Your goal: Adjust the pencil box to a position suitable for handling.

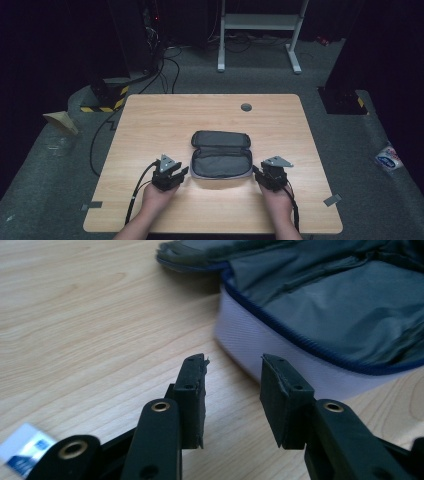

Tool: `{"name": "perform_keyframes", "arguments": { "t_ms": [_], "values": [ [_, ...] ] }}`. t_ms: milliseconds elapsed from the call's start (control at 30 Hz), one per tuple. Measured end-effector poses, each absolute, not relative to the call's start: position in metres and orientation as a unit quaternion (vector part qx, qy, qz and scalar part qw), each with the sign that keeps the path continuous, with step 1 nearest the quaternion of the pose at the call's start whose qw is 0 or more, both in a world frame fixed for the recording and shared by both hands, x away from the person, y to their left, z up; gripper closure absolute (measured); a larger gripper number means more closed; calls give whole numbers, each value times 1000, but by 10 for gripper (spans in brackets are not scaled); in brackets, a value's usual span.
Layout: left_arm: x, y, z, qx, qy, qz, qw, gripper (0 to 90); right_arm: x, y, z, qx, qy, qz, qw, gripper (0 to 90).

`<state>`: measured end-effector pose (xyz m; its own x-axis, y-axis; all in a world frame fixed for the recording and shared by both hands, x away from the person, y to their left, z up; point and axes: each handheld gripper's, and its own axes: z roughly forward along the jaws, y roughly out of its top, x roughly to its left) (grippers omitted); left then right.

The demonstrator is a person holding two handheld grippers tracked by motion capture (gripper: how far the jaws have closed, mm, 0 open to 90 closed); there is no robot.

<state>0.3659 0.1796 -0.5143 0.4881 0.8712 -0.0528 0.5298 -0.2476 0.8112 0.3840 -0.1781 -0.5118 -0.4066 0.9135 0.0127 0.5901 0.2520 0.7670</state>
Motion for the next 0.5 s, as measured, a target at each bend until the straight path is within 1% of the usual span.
{"name": "perform_keyframes", "arguments": {
  "t_ms": [200, 300, 500],
  "values": [
    [370, 186, -513, 753, 470, 217, 407, 640, 394, -160, -514, 489, 765, 360, 215, 619],
    [376, 194, -511, 742, 480, 219, 413, 640, 401, -152, -514, 489, 765, 360, 216, 613],
    [385, 197, -513, 741, 482, 213, 415, 645, 420, -145, -512, 492, 762, 359, 219, 611]
  ]
}}
